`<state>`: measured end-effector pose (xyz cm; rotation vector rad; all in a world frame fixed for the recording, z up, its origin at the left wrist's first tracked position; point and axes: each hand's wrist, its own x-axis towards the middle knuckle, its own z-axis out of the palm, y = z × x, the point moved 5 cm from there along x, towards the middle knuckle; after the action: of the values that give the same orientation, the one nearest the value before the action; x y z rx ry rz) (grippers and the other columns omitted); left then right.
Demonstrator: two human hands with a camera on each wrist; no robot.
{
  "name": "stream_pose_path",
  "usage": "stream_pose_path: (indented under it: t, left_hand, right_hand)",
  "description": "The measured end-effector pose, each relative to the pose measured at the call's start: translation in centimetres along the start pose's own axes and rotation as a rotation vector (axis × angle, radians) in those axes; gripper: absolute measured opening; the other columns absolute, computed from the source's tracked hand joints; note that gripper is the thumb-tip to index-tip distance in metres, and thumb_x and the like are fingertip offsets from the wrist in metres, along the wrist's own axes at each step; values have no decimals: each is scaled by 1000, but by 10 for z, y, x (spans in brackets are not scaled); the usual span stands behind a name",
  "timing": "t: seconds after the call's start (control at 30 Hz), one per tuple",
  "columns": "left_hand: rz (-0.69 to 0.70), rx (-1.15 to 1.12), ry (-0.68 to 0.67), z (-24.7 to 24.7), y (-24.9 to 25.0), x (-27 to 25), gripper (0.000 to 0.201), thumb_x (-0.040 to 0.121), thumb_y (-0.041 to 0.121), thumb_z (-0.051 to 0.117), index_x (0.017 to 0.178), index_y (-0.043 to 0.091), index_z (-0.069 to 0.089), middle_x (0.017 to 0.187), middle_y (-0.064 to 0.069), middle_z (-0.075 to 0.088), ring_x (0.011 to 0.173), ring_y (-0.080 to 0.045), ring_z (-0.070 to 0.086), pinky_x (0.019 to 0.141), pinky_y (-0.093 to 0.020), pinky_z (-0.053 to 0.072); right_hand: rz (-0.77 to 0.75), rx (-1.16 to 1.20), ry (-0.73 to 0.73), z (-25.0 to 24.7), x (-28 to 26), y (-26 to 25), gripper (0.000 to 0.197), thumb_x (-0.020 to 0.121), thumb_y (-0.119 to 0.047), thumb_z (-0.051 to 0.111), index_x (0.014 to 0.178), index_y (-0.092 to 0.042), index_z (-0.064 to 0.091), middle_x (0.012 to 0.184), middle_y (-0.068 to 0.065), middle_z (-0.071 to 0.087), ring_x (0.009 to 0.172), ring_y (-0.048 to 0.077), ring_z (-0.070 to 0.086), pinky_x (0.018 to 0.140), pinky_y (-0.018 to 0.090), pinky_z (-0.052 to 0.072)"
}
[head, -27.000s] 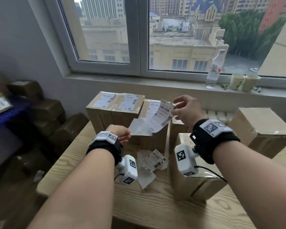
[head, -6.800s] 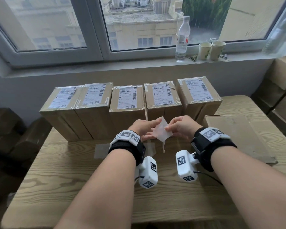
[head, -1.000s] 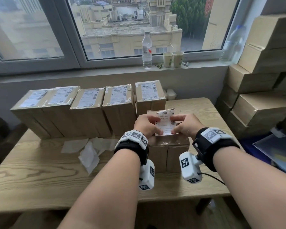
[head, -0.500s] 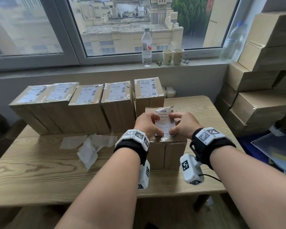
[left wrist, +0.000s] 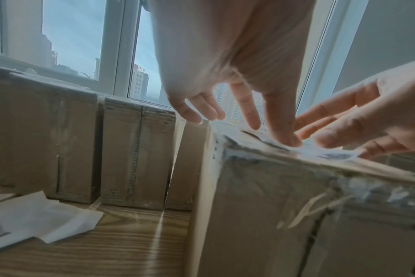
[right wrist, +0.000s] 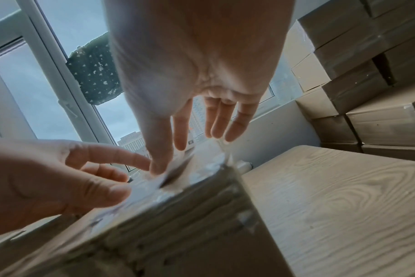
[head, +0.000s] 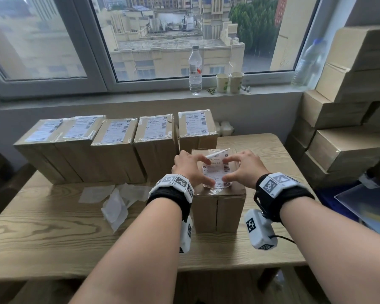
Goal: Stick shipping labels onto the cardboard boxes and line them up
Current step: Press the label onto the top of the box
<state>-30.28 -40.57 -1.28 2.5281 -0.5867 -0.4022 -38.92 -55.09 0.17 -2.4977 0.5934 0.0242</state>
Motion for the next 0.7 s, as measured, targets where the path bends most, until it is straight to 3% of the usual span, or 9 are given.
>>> stream_pose_path:
  t: [0.13, 0.2, 0.37, 0.5, 0.7]
  left_hand:
    - [18, -39, -24, -3, 3, 7, 62, 68, 38, 84, 124, 42, 59, 152, -1, 23, 142, -23, 17, 116, -44, 21]
    - [20, -45, -65, -3, 4, 11, 67, 70, 35, 83, 131, 41, 55, 156, -3, 19, 145, -24, 14, 117, -41, 18]
    - [24, -53, -99, -4, 2, 23, 72, 70, 31, 83, 134, 39, 52, 157, -5, 18, 145, -19, 20, 118, -35, 20]
    - [-8, -7, -144, -3, 1, 26, 76, 69, 34, 83, 136, 43, 48, 158, -5, 13, 145, -24, 18, 118, -38, 20]
    - [-34, 89, -243, -3, -1, 33, 91, 67, 43, 83, 144, 46, 34, 152, -5, 28, 139, -27, 31, 115, -41, 30]
  right_hand:
    - [-26, -19, -20, -1, 8, -3, 59, 74, -36, 78, 129, -35, 57, 147, 3, 34, 138, 23, 25, 114, 41, 24]
    - [-17, -29, -54, 1, 14, -5, 62, 74, -36, 77, 132, -36, 54, 153, 4, 28, 142, 25, 21, 116, 43, 21]
    - [-9, -61, -107, 6, 27, -5, 67, 77, -40, 75, 138, -34, 48, 156, 7, 22, 145, 26, 19, 118, 44, 20]
    - [5, -81, -115, 12, 36, -4, 71, 76, -44, 74, 140, -36, 44, 159, 5, 17, 145, 28, 16, 118, 46, 19]
    - [31, -123, -126, 16, 42, -2, 82, 74, -50, 74, 145, -38, 36, 161, 3, 5, 147, 30, 7, 118, 48, 15]
